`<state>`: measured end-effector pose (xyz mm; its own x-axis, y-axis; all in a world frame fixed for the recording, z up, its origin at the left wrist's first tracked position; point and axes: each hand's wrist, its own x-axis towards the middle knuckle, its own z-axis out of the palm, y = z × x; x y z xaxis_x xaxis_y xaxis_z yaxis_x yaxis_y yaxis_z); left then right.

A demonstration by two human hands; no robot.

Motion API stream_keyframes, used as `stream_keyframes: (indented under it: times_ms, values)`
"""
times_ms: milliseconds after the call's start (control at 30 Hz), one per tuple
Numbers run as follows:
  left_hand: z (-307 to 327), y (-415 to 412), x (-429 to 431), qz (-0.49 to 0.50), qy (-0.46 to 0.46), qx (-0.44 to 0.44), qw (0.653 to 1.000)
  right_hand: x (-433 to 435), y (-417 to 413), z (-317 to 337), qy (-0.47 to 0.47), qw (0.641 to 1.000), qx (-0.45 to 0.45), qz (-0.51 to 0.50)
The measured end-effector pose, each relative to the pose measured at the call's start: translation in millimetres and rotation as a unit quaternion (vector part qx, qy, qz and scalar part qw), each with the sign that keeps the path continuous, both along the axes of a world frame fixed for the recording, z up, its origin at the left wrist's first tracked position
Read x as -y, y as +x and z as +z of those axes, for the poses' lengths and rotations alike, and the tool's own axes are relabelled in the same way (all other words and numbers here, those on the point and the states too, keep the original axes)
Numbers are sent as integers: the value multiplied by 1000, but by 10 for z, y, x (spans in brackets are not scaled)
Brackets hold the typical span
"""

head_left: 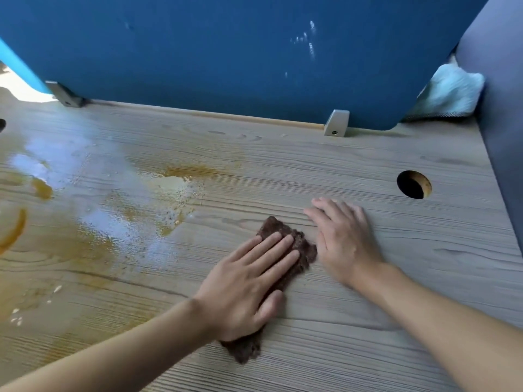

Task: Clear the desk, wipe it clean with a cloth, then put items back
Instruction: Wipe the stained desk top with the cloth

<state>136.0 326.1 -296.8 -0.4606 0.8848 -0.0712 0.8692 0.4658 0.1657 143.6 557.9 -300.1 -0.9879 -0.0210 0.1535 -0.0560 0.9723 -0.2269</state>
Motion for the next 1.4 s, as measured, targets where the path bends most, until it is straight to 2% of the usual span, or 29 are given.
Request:
stream_keyframes:
  times_ms: [67, 133, 200, 267, 333, 433, 500, 567, 633, 700, 767, 833, 900, 1000, 1067, 1167, 1233, 1300, 1400]
  values:
    - [-44, -344, -14, 22, 1, -5, 1000, -17, -39, -10, 19, 1000, 24, 0]
    - [-45, -760, -84, 155, 14, -17, 988, -3, -53, -42, 15, 999, 37, -11]
    - [-25, -1022, -146, 273, -15, -25, 961, 2, -33, -67, 18, 998, 51, -10]
    - [-55, -931, -254, 314, -10, -21, 949, -17, -43, -63, 17, 998, 56, -7]
    - [-38, -576, -293, 265, 5, -31, 964, -13, -40, -49, 17, 998, 58, -4]
    - [-17, -55, -195, 85, 16, -14, 996, -5, -36, -31, 19, 998, 57, 0]
    - [-14, -163, -106, 0, 8, 1, 1000, -12, -33, -28, 23, 998, 56, -1]
    - [-51, -507, -114, 26, 9, 5, 1000, -17, -53, -23, 19, 998, 55, 0]
    - [-55, -939, -199, 154, 14, -15, 988, -17, -61, -19, 19, 998, 58, 2]
    - [-32, -1215, -301, 280, -13, -34, 959, -15, -48, -20, 22, 998, 62, 2]
    - [-42, -1152, -401, 313, -8, -27, 949, -8, -42, -22, 26, 998, 62, 3]
    - [-19, -853, -383, 246, 12, -37, 969, 0, -42, -25, 26, 998, 60, 3]
    - [-14, -488, -271, 121, 16, -27, 992, -6, -50, -21, 28, 998, 59, 3]
    - [-13, -558, -118, -4, 2, -2, 1000, -10, -62, -14, 31, 998, 61, 0]
    - [-40, -890, -162, 39, 0, -12, 999, -11, -69, -9, 30, 998, 62, 3]
    - [-15, -1460, -335, 257, -9, -23, 966, -12, -52, -7, 36, 997, 68, 4]
    - [-30, -1549, -430, 321, -19, -15, 947, -12, -44, -2, 38, 997, 71, 0]
    - [-25, -1363, -434, 288, -16, -32, 957, -15, -55, -6, 39, 997, 73, 3]
    - [1, -808, -239, 137, -2, -42, 990, -17, -61, -1, 33, 997, 71, 2]
